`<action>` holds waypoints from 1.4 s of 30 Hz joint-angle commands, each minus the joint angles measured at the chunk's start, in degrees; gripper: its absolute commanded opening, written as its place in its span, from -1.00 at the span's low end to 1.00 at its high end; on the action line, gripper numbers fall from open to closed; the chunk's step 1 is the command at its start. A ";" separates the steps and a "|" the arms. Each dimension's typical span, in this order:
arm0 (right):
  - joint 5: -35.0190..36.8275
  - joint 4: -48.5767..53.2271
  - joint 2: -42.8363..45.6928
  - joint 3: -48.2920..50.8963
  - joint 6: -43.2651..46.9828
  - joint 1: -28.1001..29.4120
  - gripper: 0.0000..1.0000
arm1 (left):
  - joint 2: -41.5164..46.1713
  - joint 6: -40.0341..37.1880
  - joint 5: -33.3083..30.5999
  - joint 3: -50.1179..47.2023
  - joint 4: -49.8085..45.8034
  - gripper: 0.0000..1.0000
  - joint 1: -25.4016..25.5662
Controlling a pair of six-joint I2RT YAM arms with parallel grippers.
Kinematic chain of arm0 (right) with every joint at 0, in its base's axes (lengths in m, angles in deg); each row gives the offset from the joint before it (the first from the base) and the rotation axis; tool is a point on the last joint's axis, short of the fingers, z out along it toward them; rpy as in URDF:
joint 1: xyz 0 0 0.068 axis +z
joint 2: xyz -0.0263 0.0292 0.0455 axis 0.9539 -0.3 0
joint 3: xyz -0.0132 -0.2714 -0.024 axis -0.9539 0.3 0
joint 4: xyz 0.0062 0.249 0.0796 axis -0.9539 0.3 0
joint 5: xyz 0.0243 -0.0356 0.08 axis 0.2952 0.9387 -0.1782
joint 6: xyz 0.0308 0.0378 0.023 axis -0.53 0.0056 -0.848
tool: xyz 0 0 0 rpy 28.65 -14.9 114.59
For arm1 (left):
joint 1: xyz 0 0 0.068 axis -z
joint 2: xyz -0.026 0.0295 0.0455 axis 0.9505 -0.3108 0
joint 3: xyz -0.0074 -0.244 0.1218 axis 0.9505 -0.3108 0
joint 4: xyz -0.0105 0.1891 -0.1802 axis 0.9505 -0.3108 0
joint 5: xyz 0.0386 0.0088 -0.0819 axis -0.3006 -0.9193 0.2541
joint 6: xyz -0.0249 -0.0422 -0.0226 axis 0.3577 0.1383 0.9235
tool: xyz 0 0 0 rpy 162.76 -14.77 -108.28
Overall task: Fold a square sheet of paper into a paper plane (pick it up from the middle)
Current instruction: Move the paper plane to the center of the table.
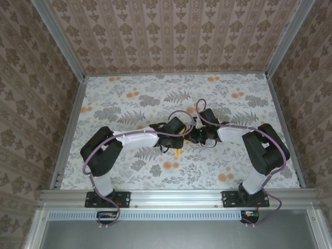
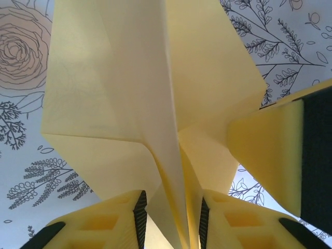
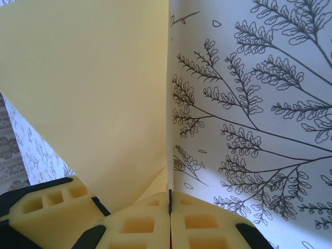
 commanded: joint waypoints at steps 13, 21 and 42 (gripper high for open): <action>0.30 1.60 0.67 -0.68 -0.61 0.32 -0.86 | -3.08 0.89 0.25 2.91 -0.66 -0.54 -0.69; 0.14 1.57 1.13 -0.58 -0.81 0.27 -0.83 | -4.53 0.67 0.87 4.33 -1.07 -0.56 -0.82; 14.22 10.19 21.75 7.64 7.02 -9.51 0.48 | -6.17 -2.88 -6.35 17.18 -16.01 -0.93 -15.13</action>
